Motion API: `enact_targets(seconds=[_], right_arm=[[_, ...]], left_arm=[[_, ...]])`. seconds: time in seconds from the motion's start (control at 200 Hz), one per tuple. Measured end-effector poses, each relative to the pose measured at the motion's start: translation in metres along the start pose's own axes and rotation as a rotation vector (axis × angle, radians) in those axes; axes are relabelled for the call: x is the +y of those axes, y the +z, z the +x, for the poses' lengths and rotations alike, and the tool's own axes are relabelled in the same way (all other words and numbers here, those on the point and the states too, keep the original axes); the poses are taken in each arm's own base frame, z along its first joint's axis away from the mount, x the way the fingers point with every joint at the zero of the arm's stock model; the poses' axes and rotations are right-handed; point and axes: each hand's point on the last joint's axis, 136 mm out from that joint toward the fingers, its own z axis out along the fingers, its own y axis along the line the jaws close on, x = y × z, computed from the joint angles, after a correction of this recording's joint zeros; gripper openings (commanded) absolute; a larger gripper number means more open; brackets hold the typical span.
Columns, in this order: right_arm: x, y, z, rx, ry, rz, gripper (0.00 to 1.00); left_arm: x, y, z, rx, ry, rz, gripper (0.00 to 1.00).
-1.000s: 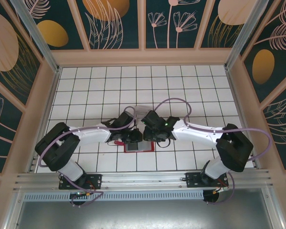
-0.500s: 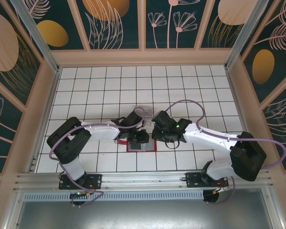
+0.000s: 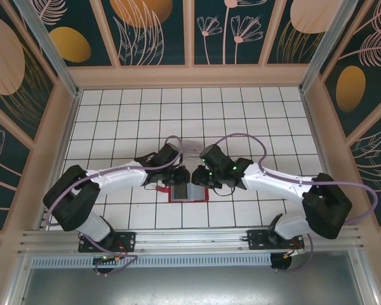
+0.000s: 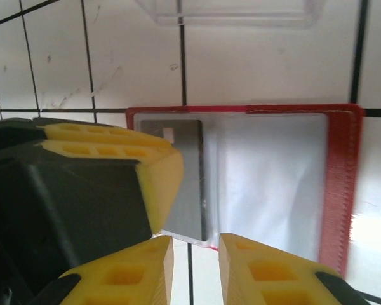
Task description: Take the credit cards out of the card holder
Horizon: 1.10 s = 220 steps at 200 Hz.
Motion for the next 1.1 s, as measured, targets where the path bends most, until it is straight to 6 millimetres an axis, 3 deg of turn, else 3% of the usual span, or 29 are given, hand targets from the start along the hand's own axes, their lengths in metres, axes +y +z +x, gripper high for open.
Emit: enact_targets(seconds=[0.19,0.435,0.796,1.101], right_arm=[[0.010,0.020,0.006,0.064,-0.003,-0.057,0.24],[0.003,0.043,0.015,0.132,0.015,-0.102,0.23],[0.005,0.053,0.015,0.158,0.021,-0.154,0.24],[-0.010,0.064,0.021,0.184,0.041,-0.137,0.27]], left_arm=[[0.032,-0.011,0.005,-0.015,-0.033,-0.059,0.23],[0.048,-0.008,0.020,0.022,-0.031,-0.093,0.26],[0.056,-0.005,0.028,0.043,-0.025,-0.111,0.25],[0.059,-0.003,0.028,0.048,-0.020,-0.117,0.22]])
